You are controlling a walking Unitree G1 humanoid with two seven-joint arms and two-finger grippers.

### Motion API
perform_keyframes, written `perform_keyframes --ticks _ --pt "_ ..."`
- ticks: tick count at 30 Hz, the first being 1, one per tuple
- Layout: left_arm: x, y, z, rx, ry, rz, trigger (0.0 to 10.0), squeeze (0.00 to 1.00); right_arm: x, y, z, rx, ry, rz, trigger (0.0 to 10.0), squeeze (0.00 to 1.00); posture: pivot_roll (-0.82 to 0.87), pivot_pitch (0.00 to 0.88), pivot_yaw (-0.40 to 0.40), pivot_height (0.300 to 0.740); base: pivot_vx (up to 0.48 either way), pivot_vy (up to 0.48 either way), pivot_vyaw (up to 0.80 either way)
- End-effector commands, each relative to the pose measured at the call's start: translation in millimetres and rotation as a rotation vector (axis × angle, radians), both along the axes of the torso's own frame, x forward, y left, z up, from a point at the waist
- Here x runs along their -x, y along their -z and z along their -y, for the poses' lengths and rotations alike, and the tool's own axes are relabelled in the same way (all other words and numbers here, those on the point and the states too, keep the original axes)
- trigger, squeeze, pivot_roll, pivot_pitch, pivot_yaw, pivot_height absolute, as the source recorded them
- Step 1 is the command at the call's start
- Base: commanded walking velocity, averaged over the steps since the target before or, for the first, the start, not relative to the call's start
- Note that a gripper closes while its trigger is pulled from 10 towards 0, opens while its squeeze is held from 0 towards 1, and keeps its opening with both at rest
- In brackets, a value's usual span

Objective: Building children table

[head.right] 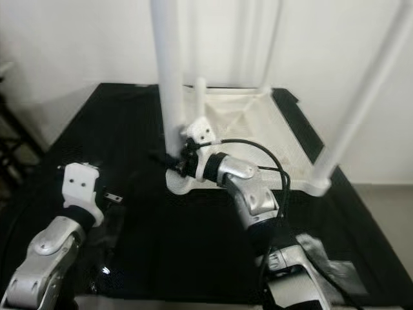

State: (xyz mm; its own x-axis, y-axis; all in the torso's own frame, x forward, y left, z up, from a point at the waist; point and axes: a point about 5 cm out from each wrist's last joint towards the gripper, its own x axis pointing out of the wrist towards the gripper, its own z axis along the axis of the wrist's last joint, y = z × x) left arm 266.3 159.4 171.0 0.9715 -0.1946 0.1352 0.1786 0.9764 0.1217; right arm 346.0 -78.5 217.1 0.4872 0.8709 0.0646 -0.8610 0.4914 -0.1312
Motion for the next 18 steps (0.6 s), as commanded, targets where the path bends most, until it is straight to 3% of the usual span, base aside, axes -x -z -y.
perform_keyframes --ticks 1,13,18 --pt "2.8 1.8 -2.8 -0.020 -0.015 -0.016 10.0 0.00 -2.5 -7.9 -4.8 -0.005 -0.009 0.031 10.0 0.00 -0.02 0.055 -0.057 0.740 0.000 0.000 0.80" --pt "7.0 3.1 -0.4 -0.003 -0.008 -0.028 10.0 0.00 -12.1 -7.4 -5.4 -0.038 0.100 0.021 10.0 0.00 -0.01 0.062 -0.061 0.740 0.000 0.000 0.80" --pt "6.8 4.5 0.1 -0.003 0.002 -0.036 10.0 0.00 -8.2 -2.9 -7.3 -0.052 0.109 0.015 10.0 0.00 -0.02 0.054 -0.058 0.740 0.000 -0.290 0.00"
